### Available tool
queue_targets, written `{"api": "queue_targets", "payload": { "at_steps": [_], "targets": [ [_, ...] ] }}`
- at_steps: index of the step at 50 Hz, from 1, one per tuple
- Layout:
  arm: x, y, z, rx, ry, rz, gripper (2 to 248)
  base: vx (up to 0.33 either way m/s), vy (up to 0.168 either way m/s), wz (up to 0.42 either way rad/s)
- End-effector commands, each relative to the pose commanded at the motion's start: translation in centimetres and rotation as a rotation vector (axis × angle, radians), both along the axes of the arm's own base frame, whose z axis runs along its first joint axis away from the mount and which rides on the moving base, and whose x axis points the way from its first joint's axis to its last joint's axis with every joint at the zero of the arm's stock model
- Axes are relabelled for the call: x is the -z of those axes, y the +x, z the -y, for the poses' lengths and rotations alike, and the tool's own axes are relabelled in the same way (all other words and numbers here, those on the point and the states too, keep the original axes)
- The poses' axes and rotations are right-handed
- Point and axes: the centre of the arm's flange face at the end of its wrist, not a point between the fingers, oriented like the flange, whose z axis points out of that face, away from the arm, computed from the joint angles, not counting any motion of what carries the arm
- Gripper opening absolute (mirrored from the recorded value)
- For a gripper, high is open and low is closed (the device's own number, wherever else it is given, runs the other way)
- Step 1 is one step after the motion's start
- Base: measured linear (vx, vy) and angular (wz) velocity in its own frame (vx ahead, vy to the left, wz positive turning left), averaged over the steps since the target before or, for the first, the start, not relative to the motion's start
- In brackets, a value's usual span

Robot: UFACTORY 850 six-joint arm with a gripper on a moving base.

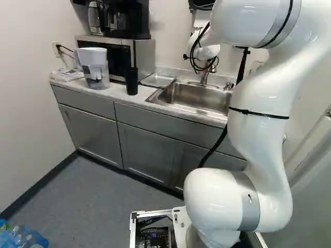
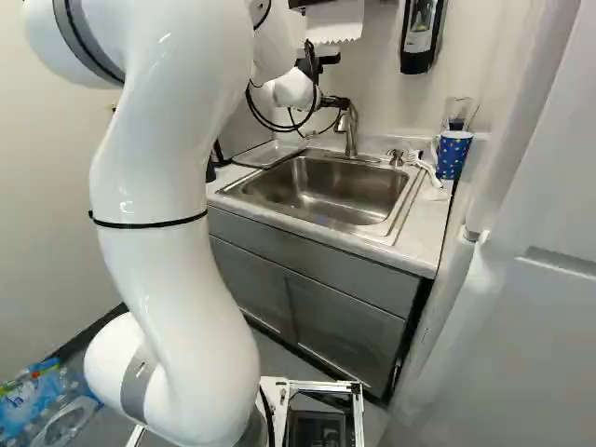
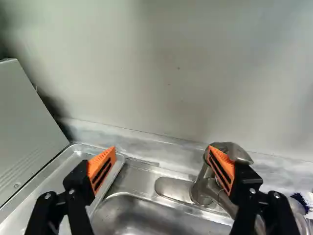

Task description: Rinse the cup and place it in the tray

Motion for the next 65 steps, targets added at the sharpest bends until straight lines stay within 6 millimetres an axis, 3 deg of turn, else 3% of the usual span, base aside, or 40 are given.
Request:
{"api": "queue_targets", "payload": {
  "at_steps": [65],
  "targets": [
    [-0.8, -0.1, 1.4, 0.021, -0.02, 0.093, 247, 0.0, 0.0, 0.0]
  ]
}}
